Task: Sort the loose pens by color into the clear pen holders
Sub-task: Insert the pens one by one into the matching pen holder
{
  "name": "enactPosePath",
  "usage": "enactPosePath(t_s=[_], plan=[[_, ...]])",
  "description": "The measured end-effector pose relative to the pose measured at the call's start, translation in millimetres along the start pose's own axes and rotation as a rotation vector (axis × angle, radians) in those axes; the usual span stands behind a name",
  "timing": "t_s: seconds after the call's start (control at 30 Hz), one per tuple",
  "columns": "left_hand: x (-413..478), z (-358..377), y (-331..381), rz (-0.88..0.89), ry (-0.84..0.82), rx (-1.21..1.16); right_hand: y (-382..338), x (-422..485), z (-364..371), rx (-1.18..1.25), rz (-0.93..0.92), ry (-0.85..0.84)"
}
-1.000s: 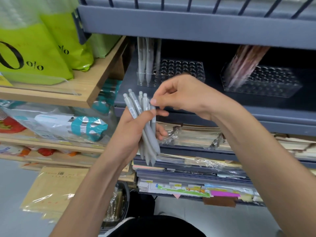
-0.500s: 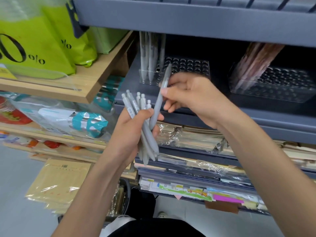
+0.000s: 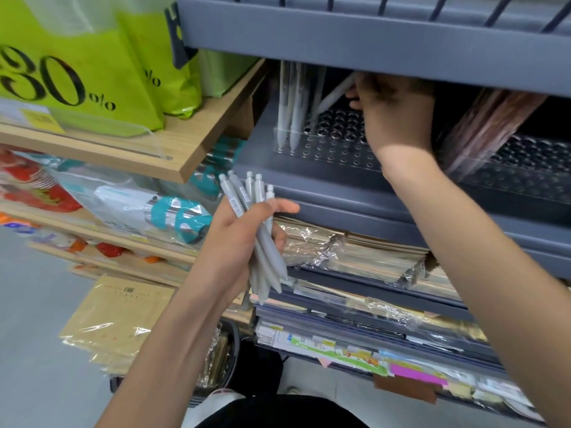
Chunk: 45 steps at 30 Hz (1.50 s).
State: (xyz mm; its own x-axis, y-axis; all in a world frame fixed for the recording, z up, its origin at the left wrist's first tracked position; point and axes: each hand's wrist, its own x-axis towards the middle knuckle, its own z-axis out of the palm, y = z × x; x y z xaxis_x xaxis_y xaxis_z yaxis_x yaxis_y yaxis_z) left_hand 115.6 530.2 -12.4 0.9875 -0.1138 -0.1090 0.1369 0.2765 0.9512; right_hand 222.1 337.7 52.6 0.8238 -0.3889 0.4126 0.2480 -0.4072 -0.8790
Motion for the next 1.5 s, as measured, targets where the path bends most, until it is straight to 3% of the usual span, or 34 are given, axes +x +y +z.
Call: enactPosePath(t_s=[0.17,0.4,0.6,0.73,0.8,0.97,1.07,1.23,1.37,1.5], plan=[[0,-6,0,-0.007,0.043,-0.026,-3,8,14,-0.39,-0.14,-0.091],[0,-22,2,-0.015,0.018,-0.061,-13,10,30,-0.547,-0.208,-0.064],[-1,-28,6,0.011,-0.081,-0.051,-15,12,30,-0.577,-0.09,-0.129],[-1,-29,8,0.02,-0.115,-0.077,-19,-3,21,-0.425,-0.124,-0.029],[-1,-30,8,0.029,-0.119,-0.08,-21,-23,15,-0.244,-0.143,-0.139],[-1,-23,4,0.043,-0.149,-0.064,-29,-57,-6,-0.209,-0.126,-0.818],[-2,-16,1,0.049,-0.192,-0.06,-29,-62,-10,-0.172,-0.117,-0.943],[-3,-7,-5,0.058,-0.231,-0.069,-19,-63,-17,-0.144,-0.061,-0.905],[-2,-7,-10,0.019,-0.219,-0.039,-10,-56,-27,-0.058,0.026,-0.693],[-4,-4,-11,0.001,-0.187,-0.006,-8,-54,-30,0.221,0.149,-0.484]])
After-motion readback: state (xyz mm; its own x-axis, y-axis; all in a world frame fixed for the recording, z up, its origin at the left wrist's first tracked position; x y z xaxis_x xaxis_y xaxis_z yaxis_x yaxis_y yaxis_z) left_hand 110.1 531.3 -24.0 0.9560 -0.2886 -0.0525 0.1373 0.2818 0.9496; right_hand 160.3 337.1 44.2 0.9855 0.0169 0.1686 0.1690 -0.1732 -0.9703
